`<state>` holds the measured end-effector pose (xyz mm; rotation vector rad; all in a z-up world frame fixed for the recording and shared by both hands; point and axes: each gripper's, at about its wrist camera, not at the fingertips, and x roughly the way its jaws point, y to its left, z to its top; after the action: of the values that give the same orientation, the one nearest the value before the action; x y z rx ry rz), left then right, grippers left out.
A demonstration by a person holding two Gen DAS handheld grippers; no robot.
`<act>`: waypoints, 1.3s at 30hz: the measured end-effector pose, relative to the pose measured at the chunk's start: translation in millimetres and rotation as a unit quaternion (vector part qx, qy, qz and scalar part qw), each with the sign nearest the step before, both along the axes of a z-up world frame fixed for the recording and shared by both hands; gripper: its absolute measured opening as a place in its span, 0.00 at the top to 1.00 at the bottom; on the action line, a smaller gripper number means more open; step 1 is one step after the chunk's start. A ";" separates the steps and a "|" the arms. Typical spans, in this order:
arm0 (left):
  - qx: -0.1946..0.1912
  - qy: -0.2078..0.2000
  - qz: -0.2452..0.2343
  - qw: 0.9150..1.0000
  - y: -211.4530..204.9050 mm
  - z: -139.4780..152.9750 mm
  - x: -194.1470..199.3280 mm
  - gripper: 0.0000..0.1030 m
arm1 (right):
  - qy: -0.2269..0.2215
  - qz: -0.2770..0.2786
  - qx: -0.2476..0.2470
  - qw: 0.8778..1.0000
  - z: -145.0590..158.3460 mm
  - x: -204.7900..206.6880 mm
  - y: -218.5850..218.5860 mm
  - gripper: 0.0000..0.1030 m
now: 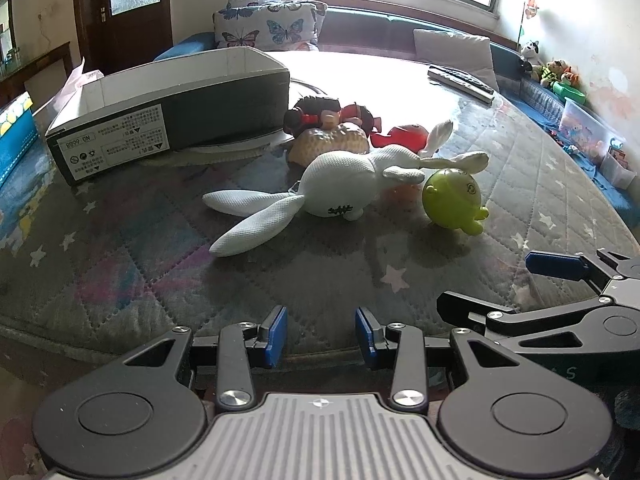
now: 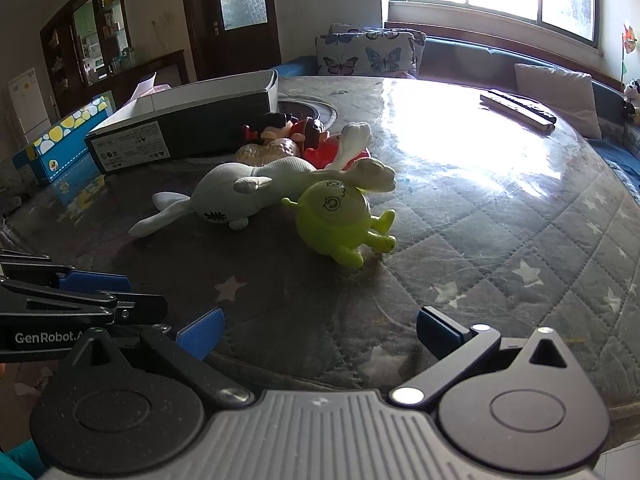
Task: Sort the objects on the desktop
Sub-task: 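Move the left tool toward the white plush bunny on the table, then close the left tool on the white plush bunny's head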
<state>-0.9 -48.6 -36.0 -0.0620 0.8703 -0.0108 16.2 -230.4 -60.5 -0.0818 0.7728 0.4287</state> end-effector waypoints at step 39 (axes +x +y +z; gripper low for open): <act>-0.011 -0.007 -0.016 1.000 13.1 13.8 38.4 0.62 | -0.007 0.005 -0.001 1.000 11.1 31.0 6.9 0.00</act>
<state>37.5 -35.4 -22.2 -0.0691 0.8575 -0.0518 47.2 -223.5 -49.4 -0.0894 0.7593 0.4359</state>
